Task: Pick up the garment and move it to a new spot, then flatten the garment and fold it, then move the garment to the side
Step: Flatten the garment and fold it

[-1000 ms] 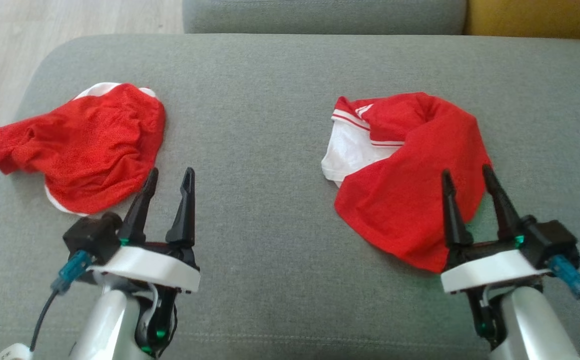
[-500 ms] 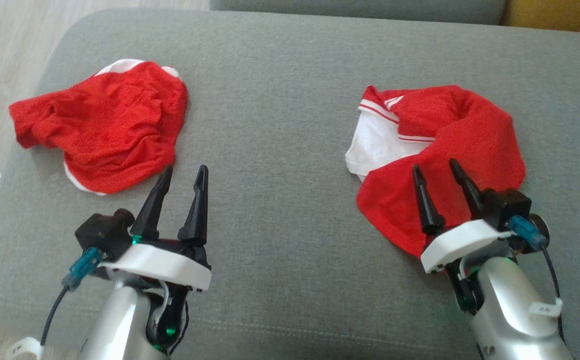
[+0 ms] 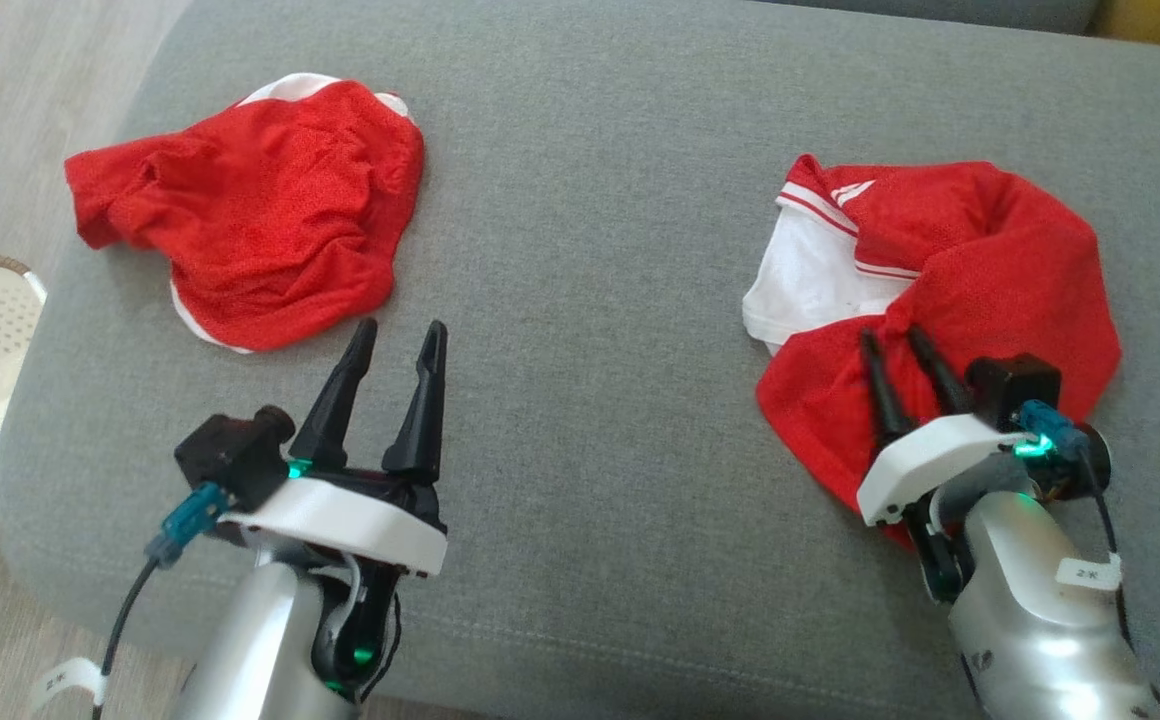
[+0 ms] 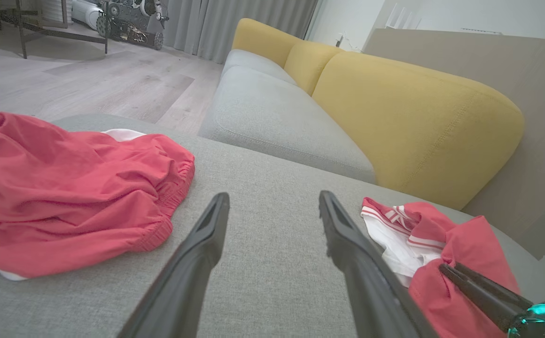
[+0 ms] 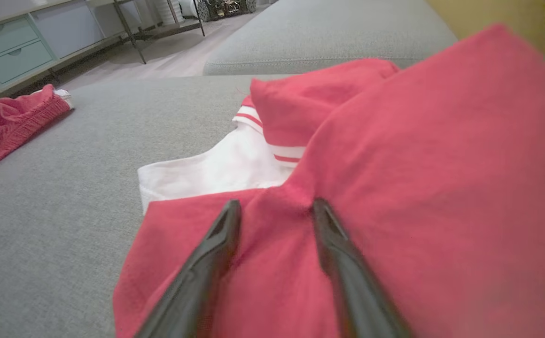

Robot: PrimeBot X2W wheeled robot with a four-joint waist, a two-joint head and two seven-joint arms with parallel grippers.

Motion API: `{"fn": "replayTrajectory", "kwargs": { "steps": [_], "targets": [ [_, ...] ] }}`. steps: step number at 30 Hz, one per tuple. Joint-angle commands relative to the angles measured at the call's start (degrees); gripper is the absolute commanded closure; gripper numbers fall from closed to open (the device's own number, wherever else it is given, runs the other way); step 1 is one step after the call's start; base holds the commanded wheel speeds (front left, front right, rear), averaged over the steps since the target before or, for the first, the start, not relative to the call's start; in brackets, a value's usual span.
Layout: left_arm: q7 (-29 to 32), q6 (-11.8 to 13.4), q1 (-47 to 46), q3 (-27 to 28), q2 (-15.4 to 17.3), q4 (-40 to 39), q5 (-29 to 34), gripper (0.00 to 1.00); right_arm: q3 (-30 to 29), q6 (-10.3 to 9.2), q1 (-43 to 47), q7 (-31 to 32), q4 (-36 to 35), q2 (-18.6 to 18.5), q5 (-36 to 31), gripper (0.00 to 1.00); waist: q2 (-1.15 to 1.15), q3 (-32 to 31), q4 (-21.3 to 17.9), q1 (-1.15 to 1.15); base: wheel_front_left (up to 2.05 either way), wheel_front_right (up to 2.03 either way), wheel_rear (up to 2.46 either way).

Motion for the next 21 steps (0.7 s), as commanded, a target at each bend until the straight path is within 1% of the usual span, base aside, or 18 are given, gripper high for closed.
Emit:
{"fn": "replayTrajectory", "kwargs": {
  "steps": [1,5,8,10,11,14,16,19,21],
  "targets": [
    [-0.4,0.4,-2.5,1.4,0.4,-1.8,-0.5,0.00,1.2,-0.04,-2.3,-0.5,-0.5,-0.1,-0.2,1.00,0.00,0.0,0.4,0.00,0.00,0.00,0.00],
    [-0.4,0.8,-2.3,1.2,0.4,-1.8,-0.7,0.00,2.9,-0.04,-3.0,-1.5,-1.3,-0.1,1.5,1.00,0.00,-0.5,0.4,0.00,0.00,0.00,0.00],
    [-0.4,1.0,-2.0,1.3,0.4,-1.6,-1.1,0.00,7.2,-0.04,-3.3,-1.7,-3.6,-0.1,3.9,1.00,0.00,-1.4,0.2,0.00,0.00,0.00,0.00],
    [-0.4,1.1,-1.8,1.3,0.4,-1.5,-1.5,0.00,11.6,-0.04,-4.0,-1.8,-5.9,-0.1,6.3,1.00,0.00,-2.0,-0.1,0.00,0.00,0.00,0.00],
    [-0.4,1.1,-1.8,1.3,0.4,-1.5,-1.5,0.00,11.6,-0.04,-4.0,-1.8,-5.9,-0.1,6.3,1.00,0.00,-2.0,-0.1,0.00,0.00,0.00,0.00],
    [-0.4,1.2,-1.5,1.1,0.4,-1.4,-1.7,0.00,18.5,-0.04,-6.4,-1.8,-10.5,-0.1,10.6,1.00,0.00,-3.0,-0.6,0.00,0.00,0.00,0.00],
    [-0.4,1.3,-1.1,1.1,0.4,-1.3,-1.9,0.00,21.7,-0.04,-9.0,-1.9,-13.9,-0.1,14.0,1.00,0.00,-3.8,-1.0,0.00,0.00,0.00,0.00],
    [-0.4,1.5,-0.4,1.3,0.4,-1.2,-2.4,0.00,24.2,-0.04,-13.4,-1.9,-19.9,-0.1,19.8,1.00,0.00,-4.9,-1.6,0.00,0.00,0.00,0.00],
    [-0.4,1.7,0.1,1.6,0.4,-1.1,-2.7,0.00,23.0,-0.04,-15.6,-1.9,-24.3,-0.1,27.4,1.00,0.00,-5.6,-2.0,0.00,0.00,0.00,0.00]
  ]
}}
